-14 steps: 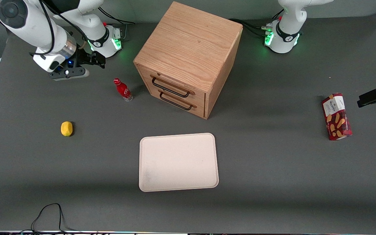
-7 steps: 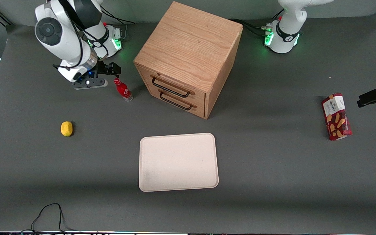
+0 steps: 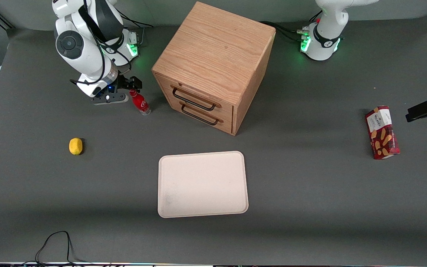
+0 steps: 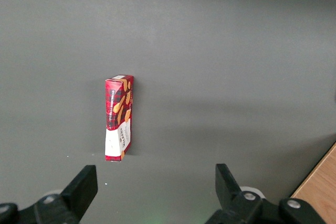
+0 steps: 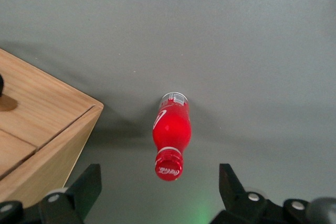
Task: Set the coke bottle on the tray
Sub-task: 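Lower the right gripper and close it around the bottle's cap end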
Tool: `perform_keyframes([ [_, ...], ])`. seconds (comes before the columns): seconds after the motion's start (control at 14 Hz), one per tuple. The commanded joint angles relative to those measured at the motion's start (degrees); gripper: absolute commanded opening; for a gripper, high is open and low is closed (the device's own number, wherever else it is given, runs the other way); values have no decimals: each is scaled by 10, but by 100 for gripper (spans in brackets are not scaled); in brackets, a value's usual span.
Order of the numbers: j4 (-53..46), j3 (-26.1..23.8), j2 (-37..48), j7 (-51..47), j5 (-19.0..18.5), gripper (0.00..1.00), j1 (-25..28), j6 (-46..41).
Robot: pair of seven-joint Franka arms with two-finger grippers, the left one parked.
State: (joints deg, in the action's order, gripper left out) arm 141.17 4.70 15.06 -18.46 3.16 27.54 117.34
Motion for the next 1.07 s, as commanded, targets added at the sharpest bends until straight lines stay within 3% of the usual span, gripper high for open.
perform_keyframes([
  [0.0, 46, 5, 23, -7, -2, 99, 8, 46],
  [0.5, 102, 4, 22, -7, -2, 98, 8, 121],
  [0.71, 103, 4, 18, -7, -2, 91, 9, 128],
  [0.86, 107, 5, 16, -8, -1, 75, 23, 135],
  [1.0, 109, 5, 15, -11, -2, 37, 26, 137],
])
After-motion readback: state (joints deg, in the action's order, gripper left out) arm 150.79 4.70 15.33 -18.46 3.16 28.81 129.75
